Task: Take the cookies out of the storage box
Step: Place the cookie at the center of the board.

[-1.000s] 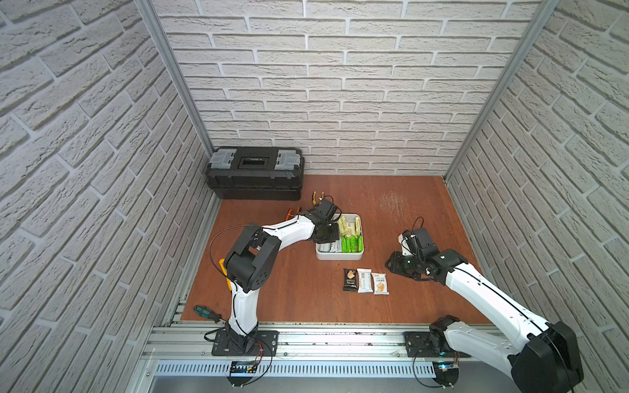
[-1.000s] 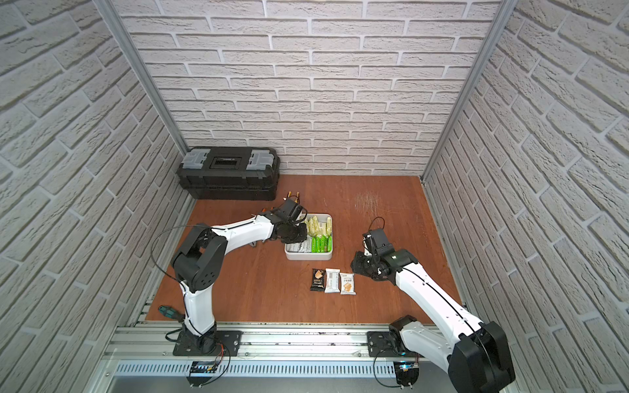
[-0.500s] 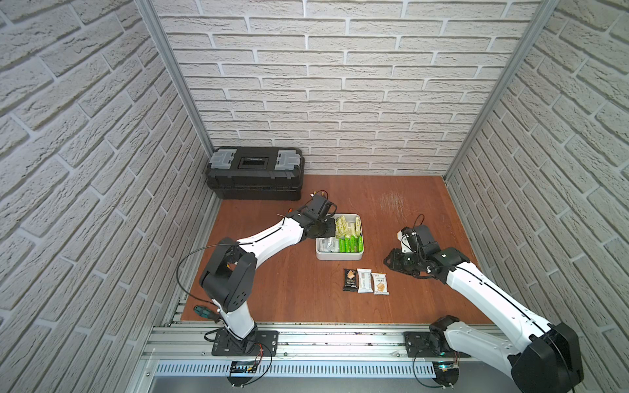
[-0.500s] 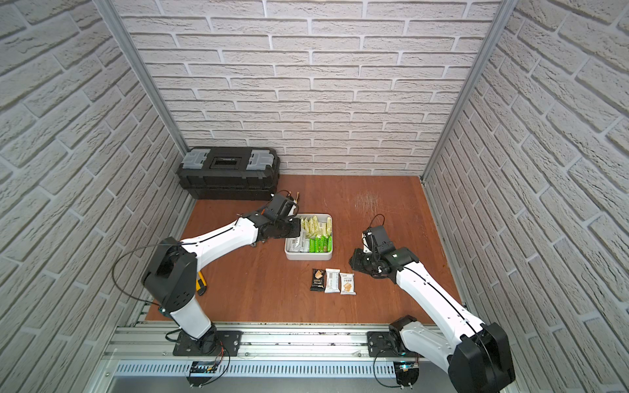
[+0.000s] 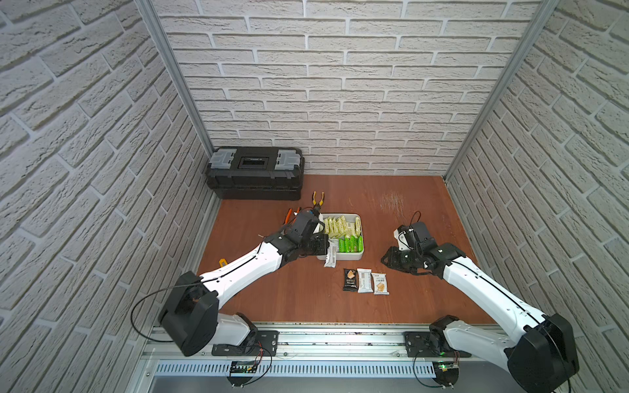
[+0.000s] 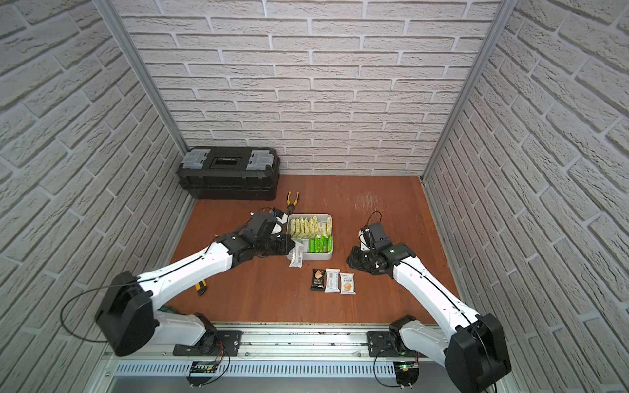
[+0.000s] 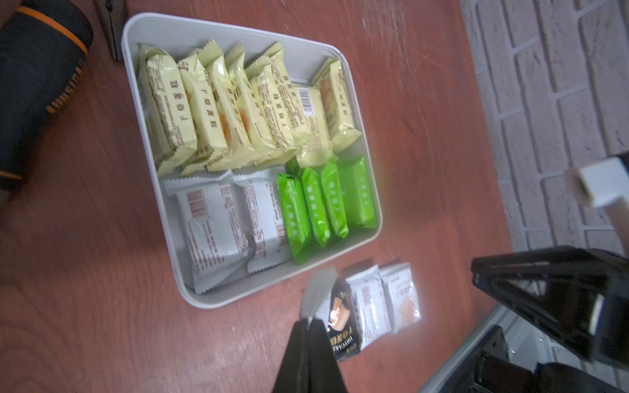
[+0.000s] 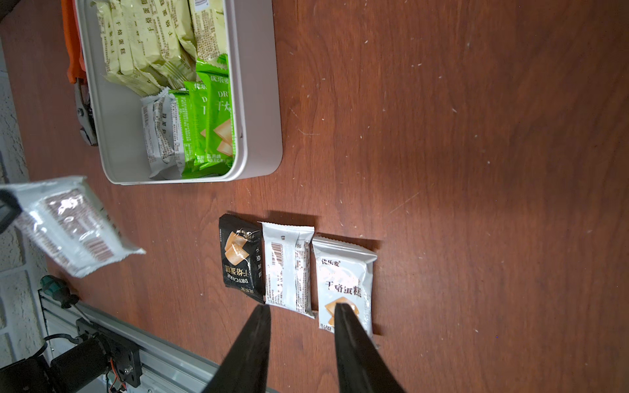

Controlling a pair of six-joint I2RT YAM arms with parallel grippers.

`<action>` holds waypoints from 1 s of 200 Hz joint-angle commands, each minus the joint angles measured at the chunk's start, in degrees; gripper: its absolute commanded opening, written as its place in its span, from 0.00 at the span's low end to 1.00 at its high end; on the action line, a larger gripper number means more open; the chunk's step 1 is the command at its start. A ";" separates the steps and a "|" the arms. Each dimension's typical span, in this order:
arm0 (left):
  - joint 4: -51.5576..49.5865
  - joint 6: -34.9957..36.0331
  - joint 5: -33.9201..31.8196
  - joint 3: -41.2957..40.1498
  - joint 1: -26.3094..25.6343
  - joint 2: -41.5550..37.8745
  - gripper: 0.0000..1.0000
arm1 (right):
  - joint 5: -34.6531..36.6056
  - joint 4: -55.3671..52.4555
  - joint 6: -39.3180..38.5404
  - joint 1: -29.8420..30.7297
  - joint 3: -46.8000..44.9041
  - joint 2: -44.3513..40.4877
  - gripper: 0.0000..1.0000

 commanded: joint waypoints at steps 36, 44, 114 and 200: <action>11.97 -4.53 5.91 -14.81 -2.76 -10.49 0.00 | -2.86 1.06 -0.17 -0.21 -1.15 -0.93 0.36; 14.23 -4.82 5.98 -16.24 -3.39 -9.87 0.00 | -3.15 1.15 -0.13 -0.22 -1.41 -1.09 0.36; 22.35 1.20 -1.10 -15.12 -8.09 2.41 0.00 | -2.46 -1.75 -0.48 -0.21 -2.03 -4.91 0.35; 16.80 -0.68 -17.23 -11.09 -13.30 8.53 0.12 | -1.30 -6.30 -3.27 -0.23 0.92 -5.61 0.35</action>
